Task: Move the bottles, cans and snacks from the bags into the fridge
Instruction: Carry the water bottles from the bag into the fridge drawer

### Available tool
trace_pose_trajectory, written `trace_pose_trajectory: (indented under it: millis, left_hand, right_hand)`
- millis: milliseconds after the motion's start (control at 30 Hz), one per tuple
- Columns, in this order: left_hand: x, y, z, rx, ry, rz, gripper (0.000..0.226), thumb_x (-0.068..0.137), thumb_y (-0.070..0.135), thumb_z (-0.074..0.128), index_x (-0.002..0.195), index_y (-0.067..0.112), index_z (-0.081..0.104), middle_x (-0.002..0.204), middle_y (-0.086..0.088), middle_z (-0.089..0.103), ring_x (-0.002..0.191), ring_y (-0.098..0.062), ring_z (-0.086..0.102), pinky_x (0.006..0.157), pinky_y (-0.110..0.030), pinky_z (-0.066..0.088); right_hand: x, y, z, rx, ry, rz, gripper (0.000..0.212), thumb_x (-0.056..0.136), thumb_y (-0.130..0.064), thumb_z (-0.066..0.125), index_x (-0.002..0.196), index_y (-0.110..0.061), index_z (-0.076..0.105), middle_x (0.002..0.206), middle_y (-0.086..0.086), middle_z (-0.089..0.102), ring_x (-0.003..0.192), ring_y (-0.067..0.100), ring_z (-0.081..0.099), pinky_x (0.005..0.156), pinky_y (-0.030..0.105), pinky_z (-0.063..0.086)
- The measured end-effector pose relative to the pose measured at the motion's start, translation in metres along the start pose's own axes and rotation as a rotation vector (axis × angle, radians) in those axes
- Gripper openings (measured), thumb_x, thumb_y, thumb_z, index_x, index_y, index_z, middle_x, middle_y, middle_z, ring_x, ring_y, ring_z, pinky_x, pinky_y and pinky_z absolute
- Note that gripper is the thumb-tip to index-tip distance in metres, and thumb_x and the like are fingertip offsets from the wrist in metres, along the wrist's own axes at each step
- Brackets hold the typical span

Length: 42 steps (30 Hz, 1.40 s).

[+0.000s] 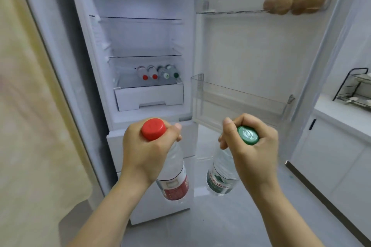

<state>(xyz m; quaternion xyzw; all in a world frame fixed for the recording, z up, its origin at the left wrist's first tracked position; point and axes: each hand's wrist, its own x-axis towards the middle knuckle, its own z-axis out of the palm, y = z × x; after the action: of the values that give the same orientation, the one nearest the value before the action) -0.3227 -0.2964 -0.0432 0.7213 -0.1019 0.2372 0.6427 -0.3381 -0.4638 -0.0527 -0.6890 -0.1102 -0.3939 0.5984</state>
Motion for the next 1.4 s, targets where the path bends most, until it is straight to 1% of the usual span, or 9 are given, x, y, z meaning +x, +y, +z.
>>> trace_pose_trajectory:
  millis: [133,300,400,533,700,833,1100,1233,1400]
  left_hand:
    - [0.028,-0.017,-0.040,0.016,0.031,0.004,0.027,0.068,0.027,0.066,0.057,0.002,0.064,0.059,-0.001,0.068,0.062,-0.006,0.064,0.061,-0.012,0.046]
    - [0.067,-0.041,-0.062,0.033,0.088,-0.008,0.029,0.068,0.027,0.066,0.056,0.001,0.064,0.057,-0.005,0.067,0.061,-0.014,0.062,0.059,-0.014,0.047]
    - [0.092,-0.057,-0.064,0.043,0.129,-0.011,0.026,0.068,0.028,0.067,0.055,0.005,0.065,0.057,-0.005,0.067,0.061,-0.017,0.063,0.057,-0.013,0.046]
    - [0.129,-0.075,-0.056,0.072,0.205,-0.002,0.025,0.068,0.028,0.067,0.053,0.008,0.064,0.057,-0.005,0.067,0.060,-0.018,0.061,0.057,-0.016,0.046]
    - [0.173,-0.092,-0.037,0.118,0.270,0.008,0.030,0.067,0.028,0.067,0.056,0.000,0.063,0.058,-0.004,0.067,0.061,-0.017,0.061,0.056,-0.013,0.045]
    - [0.201,-0.108,-0.029,0.135,0.361,0.017,0.027,0.066,0.028,0.068,0.056,0.003,0.065,0.057,-0.002,0.068,0.062,-0.017,0.062,0.057,-0.013,0.045]
    - [0.257,-0.137,-0.029,0.170,0.450,0.055,0.022,0.068,0.027,0.067,0.056,0.009,0.067,0.058,0.002,0.069,0.060,-0.007,0.061,0.058,-0.009,0.043]
    - [0.298,-0.157,-0.038,0.156,0.477,0.106,0.020,0.069,0.027,0.068,0.056,0.012,0.067,0.060,0.002,0.069,0.063,-0.010,0.062,0.061,-0.010,0.044]
    - [0.355,-0.184,-0.053,0.120,0.535,0.179,0.016,0.069,0.027,0.070,0.058,0.017,0.065,0.061,0.001,0.068,0.064,-0.014,0.065,0.063,-0.016,0.048]
  right_hand:
    - [0.006,0.008,0.052,0.022,-0.036,-0.006,0.032,0.084,-0.015,0.061,0.056,-0.002,0.052,0.049,0.010,0.058,0.046,0.024,0.055,0.052,0.035,0.048]
    - [0.029,0.026,0.097,0.032,-0.093,-0.035,0.035,0.086,-0.020,0.061,0.055,-0.006,0.053,0.050,0.008,0.059,0.047,0.020,0.056,0.053,0.031,0.048]
    - [0.050,0.044,0.118,0.062,-0.135,-0.059,0.036,0.084,-0.028,0.058,0.055,-0.008,0.052,0.050,0.007,0.058,0.047,0.019,0.055,0.051,0.031,0.047]
    - [0.084,0.074,0.138,0.120,-0.172,-0.089,0.037,0.083,-0.029,0.058,0.055,-0.006,0.051,0.048,0.007,0.057,0.046,0.018,0.054,0.051,0.025,0.046]
    - [0.134,0.112,0.158,0.172,-0.205,-0.105,0.039,0.084,-0.027,0.057,0.054,-0.004,0.051,0.047,0.005,0.056,0.047,0.022,0.054,0.051,0.026,0.045]
    - [0.166,0.140,0.175,0.197,-0.248,-0.126,0.038,0.085,-0.029,0.056,0.054,-0.006,0.052,0.047,0.004,0.056,0.048,0.022,0.055,0.052,0.030,0.046]
    - [0.203,0.184,0.212,0.251,-0.284,-0.104,0.039,0.084,-0.027,0.055,0.052,-0.006,0.051,0.048,0.006,0.055,0.049,0.021,0.054,0.054,0.027,0.045]
    - [0.223,0.206,0.241,0.241,-0.267,-0.104,0.040,0.085,-0.029,0.056,0.052,-0.006,0.051,0.048,0.006,0.055,0.049,0.023,0.054,0.053,0.030,0.046]
    - [0.250,0.229,0.285,0.242,-0.250,-0.095,0.038,0.086,-0.020,0.058,0.053,-0.004,0.051,0.048,0.009,0.055,0.050,0.022,0.054,0.055,0.019,0.045]
